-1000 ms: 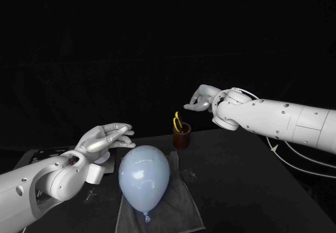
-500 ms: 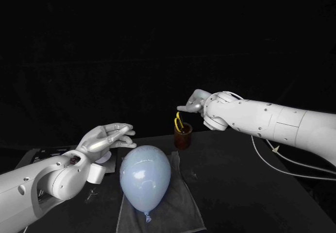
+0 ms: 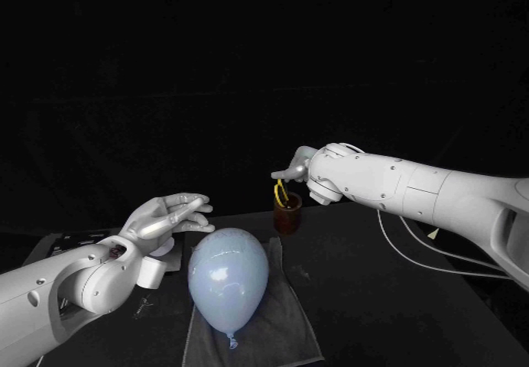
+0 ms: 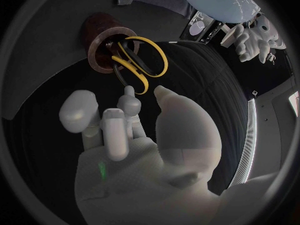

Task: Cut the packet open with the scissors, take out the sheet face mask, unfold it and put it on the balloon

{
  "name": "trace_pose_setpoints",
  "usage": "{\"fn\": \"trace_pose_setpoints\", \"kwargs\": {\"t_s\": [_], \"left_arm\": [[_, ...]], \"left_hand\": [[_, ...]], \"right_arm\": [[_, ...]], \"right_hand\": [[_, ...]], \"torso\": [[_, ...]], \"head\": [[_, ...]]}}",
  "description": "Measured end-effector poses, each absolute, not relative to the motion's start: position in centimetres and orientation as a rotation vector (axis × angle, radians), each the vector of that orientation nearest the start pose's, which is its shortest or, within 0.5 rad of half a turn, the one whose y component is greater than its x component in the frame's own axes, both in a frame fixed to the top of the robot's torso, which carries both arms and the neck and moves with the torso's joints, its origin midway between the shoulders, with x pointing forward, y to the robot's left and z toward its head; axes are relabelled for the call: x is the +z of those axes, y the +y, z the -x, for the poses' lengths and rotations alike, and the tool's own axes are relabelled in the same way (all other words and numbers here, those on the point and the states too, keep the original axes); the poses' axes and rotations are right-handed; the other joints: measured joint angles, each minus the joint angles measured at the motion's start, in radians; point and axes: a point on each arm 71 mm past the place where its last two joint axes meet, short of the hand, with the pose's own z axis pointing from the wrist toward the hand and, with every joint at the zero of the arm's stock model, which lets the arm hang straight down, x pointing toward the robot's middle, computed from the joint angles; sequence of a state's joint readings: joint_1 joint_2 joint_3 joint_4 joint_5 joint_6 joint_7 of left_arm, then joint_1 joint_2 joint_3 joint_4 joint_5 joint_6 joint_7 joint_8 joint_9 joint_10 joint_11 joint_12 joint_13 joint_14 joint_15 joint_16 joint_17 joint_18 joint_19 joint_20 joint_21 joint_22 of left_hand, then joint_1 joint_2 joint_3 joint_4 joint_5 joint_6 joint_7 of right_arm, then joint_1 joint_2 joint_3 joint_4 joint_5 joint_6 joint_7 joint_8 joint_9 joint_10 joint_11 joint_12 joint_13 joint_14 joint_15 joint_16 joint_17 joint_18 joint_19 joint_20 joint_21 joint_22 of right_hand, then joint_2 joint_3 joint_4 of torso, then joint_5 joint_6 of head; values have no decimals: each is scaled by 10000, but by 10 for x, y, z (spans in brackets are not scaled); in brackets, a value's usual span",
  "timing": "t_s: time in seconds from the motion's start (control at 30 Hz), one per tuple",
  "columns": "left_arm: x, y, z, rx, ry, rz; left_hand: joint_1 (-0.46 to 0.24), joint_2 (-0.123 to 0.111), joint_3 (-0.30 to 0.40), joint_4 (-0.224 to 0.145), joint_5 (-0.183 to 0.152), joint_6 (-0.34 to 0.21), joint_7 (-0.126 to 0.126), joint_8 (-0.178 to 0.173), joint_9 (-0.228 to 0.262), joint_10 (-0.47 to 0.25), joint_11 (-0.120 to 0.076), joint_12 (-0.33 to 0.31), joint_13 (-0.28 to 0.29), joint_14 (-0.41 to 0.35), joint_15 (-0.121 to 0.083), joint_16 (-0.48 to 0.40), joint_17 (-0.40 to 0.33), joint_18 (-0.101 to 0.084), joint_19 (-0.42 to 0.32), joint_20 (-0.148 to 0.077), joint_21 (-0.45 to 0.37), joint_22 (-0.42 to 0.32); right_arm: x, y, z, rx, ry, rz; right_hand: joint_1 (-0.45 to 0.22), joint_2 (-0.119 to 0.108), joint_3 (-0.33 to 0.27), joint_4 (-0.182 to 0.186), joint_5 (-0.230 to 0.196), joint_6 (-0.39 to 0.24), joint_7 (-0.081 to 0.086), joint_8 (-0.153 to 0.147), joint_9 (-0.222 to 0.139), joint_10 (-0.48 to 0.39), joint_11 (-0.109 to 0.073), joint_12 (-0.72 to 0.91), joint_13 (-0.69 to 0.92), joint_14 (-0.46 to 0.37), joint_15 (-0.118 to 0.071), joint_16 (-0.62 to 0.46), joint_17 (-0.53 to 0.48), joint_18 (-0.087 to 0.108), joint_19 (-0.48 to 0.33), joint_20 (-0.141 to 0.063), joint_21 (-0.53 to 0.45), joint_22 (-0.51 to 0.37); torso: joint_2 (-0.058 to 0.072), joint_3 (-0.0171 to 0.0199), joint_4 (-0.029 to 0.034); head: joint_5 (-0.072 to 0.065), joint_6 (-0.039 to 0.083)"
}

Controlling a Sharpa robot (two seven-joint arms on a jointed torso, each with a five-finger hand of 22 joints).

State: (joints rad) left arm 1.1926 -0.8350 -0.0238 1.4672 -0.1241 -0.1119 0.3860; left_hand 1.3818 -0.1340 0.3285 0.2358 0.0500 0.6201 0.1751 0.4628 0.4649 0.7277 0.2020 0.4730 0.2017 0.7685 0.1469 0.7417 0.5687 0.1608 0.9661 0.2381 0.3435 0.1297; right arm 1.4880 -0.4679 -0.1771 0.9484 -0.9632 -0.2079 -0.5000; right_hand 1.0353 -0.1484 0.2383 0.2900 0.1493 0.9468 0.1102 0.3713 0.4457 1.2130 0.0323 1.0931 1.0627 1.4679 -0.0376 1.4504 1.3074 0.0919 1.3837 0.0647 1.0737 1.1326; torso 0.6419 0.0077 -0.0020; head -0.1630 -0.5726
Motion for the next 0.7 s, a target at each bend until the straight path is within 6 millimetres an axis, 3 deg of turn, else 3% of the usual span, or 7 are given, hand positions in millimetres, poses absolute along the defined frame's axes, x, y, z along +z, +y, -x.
{"fn": "trace_pose_setpoints", "kwargs": {"t_s": [0.1,0.3,0.7], "left_arm": [[-177,209,-495,-16656,15275,9412],[-177,209,-495,-16652,15282,9415],[-177,209,-495,-16657,15302,9417]], "left_hand": [[0,0,0,0,0,0,0,0,0,0,0,0,0,0,0,0,0,0,0,0,0,0],[0,0,0,0,0,0,0,0,0,0,0,0,0,0,0,0,0,104,0,0,0,0],[0,0,0,0,0,36,37,0,0,0,0,-1,-10,0,0,0,-15,103,0,0,0,0]], "right_arm": [[-112,-207,-613,2560,18049,-4923],[-114,-206,-616,2302,18323,-4971],[-119,-193,-618,1829,18483,-4357]], "right_hand": [[0,0,-26,26,0,32,-32,43,23,1,-1,26,26,0,0,0,1,75,0,0,0,19],[58,58,-142,5,-42,65,-66,194,82,89,-89,159,160,-36,-35,0,3,77,21,-21,8,103],[452,198,-246,-32,-80,74,-83,432,143,197,-127,291,279,-30,-42,-1,8,74,75,-75,86,210]], "torso": [[0,-1,3],[0,-3,-6],[-7,5,-7]], "head": [[0,-16],[22,-52],[11,-76]]}}
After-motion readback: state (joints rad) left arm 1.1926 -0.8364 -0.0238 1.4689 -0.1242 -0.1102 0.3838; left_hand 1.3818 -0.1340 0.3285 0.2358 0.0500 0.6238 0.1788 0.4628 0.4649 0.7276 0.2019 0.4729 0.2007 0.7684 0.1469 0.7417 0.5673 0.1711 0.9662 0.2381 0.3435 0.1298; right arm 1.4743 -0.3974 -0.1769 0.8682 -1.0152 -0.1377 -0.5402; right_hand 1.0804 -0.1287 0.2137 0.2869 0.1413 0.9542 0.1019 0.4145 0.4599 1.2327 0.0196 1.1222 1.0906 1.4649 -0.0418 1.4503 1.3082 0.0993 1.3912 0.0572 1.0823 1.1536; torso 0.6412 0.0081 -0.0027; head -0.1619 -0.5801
